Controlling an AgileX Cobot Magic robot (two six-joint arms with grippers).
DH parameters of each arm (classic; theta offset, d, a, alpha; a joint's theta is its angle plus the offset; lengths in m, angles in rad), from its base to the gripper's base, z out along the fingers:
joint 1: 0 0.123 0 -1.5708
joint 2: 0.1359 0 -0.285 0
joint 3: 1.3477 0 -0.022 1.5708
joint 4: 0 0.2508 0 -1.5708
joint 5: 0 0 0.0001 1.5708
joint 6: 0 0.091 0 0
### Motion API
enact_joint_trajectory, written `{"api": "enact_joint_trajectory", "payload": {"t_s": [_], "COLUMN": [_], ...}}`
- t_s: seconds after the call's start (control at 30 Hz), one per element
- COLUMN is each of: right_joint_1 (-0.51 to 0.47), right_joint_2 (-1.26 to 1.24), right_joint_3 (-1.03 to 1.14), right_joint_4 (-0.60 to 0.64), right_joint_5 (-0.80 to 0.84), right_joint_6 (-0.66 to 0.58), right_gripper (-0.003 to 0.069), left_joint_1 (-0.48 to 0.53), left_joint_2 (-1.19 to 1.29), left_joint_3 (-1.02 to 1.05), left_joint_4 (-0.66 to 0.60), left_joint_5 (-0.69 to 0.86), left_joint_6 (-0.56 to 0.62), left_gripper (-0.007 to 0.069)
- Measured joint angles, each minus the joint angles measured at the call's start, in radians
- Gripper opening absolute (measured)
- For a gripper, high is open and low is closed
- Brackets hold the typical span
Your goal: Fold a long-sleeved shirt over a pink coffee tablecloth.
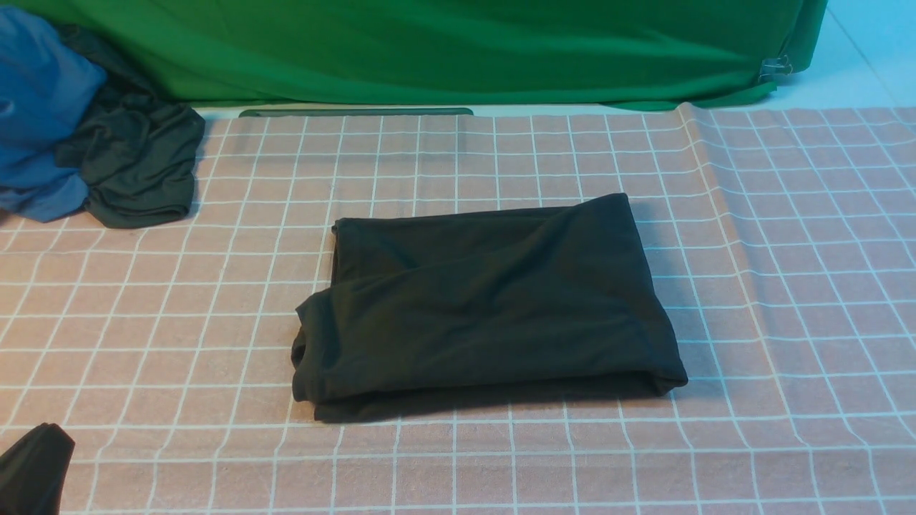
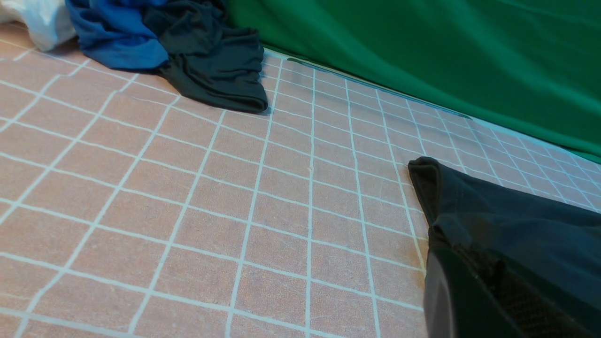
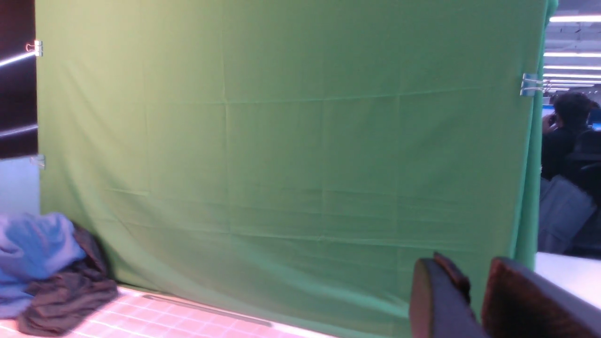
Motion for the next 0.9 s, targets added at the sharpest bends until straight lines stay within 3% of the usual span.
{"api": "enact_joint_trajectory", "payload": {"t_s": [0.33,0.63,0.9], "right_joint_1": [-0.016,-0.247,-0.281], "right_joint_2": [0.001,-0.007,-0.049], "right_joint_3": [0.029,0.381,0.57], "right_joint_4": [-0.048,-0.145,-0.142], "right_joint_5": [-0.014,-0.07,-0.053], "right_joint_6": [-0.054,-0.05,-0.023], "right_gripper": [0.0211,0.0217,0.0232], "left_joint_1": [0.0,0.0,0.0], "left_joint_2": [0.0,0.0,-0.001], "left_joint_3": [0.0,0.0,0.0], "left_joint_4": [0.001,0.001,0.003], "left_joint_5": [0.0,0.0,0.001], "left_joint_6": [0.001,0.001,0.001], "left_gripper": [0.0014,0.0014,0.0014]}}
